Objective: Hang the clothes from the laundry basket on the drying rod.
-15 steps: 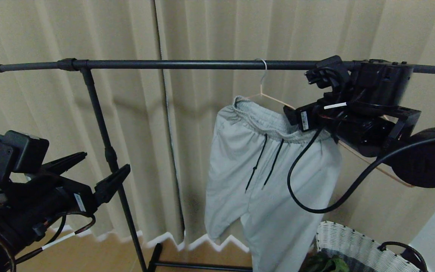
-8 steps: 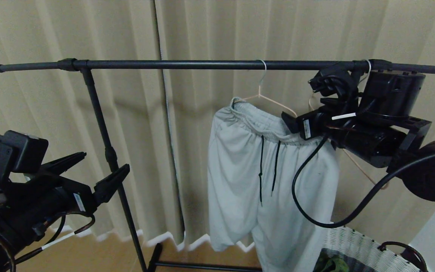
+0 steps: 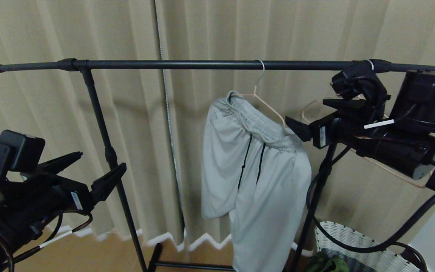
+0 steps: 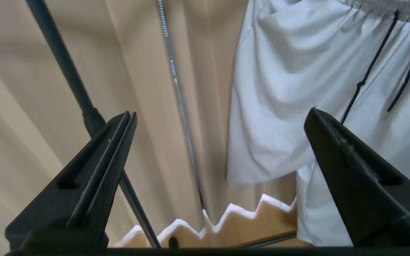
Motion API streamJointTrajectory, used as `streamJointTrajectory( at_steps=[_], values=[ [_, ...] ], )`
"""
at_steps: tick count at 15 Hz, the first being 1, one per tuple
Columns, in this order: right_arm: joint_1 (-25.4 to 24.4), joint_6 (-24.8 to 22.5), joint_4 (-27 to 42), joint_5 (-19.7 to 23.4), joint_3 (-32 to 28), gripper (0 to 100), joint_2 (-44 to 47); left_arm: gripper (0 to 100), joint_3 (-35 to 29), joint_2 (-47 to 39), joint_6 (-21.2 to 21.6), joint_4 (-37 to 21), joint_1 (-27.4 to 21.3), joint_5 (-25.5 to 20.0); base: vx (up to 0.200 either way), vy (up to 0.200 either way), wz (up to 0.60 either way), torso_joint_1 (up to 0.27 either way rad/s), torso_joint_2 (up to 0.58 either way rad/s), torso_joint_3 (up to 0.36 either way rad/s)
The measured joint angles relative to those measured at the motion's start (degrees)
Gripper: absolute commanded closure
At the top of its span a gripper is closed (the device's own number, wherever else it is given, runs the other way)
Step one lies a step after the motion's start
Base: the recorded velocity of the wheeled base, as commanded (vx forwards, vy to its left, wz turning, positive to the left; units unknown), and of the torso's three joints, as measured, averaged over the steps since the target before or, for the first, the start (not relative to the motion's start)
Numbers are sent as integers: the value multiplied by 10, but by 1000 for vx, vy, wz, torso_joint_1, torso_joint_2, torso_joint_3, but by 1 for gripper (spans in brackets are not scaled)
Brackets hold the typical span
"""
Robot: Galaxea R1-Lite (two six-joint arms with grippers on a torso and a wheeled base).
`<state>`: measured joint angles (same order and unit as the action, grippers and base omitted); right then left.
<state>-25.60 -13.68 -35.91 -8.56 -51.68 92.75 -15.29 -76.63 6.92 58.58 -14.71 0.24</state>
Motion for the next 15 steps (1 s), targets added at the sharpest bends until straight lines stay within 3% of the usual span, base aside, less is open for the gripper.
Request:
streamJointTrajectory(
  at_steps=[5, 9, 12, 15],
  values=[
    [14, -4, 10, -8, 111, 0, -86, 0, 15, 4, 4, 1, 1, 0, 0, 0, 0, 0, 0, 0],
    [111, -22, 11, -9, 212, 0, -123, 0, 20, 2, 11, -2, -10, -3, 0, 0, 0, 0, 0, 0],
    [150, -37, 9, -5, 264, 0, -152, 0, 4, 3, 14, -9, -7, -3, 0, 0, 0, 0, 0, 0],
    [160, -59, -6, -8, 316, 0, -167, 0, -27, 17, 11, -141, -6, -3, 0, 0, 0, 0, 0, 0]
  ],
)
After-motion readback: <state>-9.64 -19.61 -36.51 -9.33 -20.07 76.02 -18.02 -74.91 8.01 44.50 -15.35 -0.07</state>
